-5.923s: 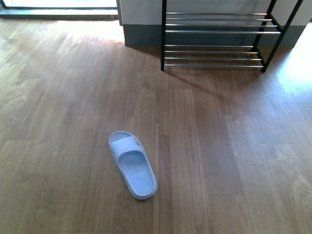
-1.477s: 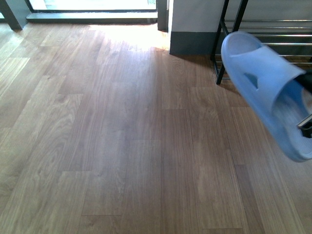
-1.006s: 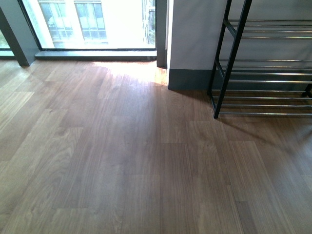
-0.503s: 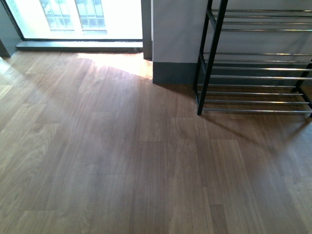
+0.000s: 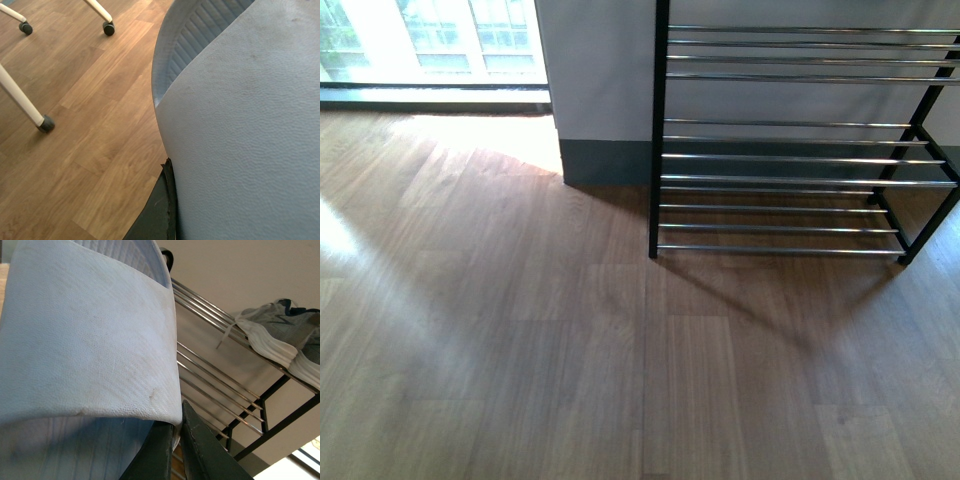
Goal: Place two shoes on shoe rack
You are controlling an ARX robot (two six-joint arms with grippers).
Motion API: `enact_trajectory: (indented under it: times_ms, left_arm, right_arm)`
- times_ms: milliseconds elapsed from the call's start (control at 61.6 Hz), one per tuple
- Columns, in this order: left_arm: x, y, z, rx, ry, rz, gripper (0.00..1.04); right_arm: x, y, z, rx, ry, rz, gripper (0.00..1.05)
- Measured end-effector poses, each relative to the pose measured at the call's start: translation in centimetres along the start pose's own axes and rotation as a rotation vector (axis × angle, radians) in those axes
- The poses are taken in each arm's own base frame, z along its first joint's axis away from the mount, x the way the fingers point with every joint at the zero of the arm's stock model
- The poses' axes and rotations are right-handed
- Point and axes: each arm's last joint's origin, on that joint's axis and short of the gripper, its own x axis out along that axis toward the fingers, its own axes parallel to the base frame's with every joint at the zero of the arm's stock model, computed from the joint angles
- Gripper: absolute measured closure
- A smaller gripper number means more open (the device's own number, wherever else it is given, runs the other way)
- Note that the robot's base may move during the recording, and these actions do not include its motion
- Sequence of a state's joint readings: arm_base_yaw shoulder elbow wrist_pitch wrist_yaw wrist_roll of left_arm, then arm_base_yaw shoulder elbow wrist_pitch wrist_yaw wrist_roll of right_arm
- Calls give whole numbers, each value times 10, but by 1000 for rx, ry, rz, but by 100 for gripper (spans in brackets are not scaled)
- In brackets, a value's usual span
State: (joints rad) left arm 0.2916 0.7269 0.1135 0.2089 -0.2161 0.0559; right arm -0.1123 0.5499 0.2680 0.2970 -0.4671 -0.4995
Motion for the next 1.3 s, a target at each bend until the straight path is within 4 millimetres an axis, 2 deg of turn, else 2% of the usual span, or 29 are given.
enact_trajectory:
  times_ms: [1298]
  left_arm:
    - [0,0,0,2,1,-2,103]
  right_arm:
    - [0,0,-1,5,5,0,103]
